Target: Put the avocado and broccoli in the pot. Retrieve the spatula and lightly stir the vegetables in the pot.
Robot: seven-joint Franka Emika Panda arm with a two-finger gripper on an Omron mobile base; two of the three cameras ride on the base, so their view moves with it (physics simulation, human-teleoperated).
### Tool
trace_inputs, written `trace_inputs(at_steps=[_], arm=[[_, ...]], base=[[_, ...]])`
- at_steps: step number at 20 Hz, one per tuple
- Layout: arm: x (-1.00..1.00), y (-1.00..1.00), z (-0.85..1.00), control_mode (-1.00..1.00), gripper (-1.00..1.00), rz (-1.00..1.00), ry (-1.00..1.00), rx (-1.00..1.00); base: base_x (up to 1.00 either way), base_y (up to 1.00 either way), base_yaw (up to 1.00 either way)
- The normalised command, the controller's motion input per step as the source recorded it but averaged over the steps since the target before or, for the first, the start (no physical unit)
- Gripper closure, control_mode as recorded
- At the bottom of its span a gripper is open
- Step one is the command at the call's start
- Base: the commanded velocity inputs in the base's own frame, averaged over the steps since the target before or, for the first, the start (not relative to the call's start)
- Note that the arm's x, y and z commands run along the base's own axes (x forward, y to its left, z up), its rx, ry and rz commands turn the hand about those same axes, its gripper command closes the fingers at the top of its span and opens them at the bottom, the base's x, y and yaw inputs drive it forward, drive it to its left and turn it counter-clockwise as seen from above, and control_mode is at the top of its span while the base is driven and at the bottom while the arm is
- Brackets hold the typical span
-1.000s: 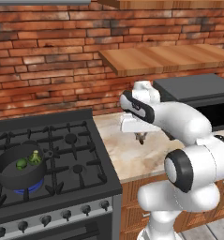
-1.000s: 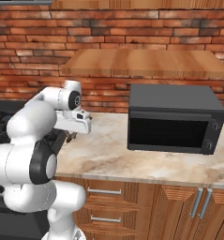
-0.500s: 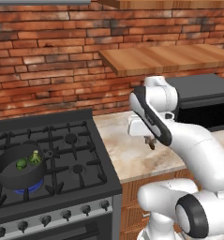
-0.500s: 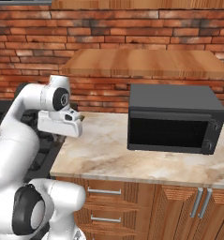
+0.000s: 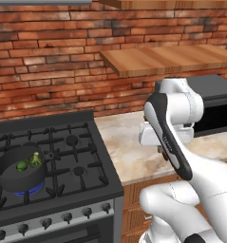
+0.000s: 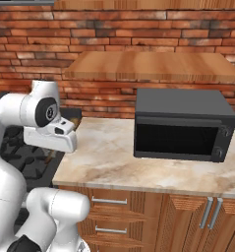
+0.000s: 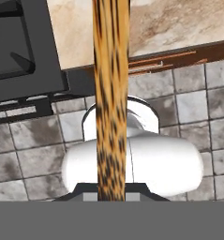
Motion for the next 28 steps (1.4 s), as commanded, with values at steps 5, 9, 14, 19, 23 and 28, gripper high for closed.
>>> trace_inputs(at_steps=[5, 9, 14, 19, 23, 28], arm=[[-0.02, 0.0, 0.34, -1.0, 1.0, 0.01, 0.0, 0.0], [0.0, 0.0, 0.02, -1.0, 1.0, 0.0, 0.0, 0.0], [0.0, 0.0, 0.0, -1.0, 1.0, 0.0, 0.0, 0.0], [0.0, 0.0, 0.0, -1.0, 1.0, 0.0, 0.0, 0.0], [-0.02, 0.0, 0.0, 1.0, 1.0, 0.0, 0.0, 0.0], [0.0, 0.0, 0.0, 1.0, 1.0, 0.0, 0.0, 0.0]], base=[[0.0, 0.0, 0.0], [0.0, 0.0, 0.0], [0.0, 0.0, 0.0], [0.0, 0.0, 0.0], [-0.29, 0.1, 0.0], [-0.66, 0.34, 0.05]])
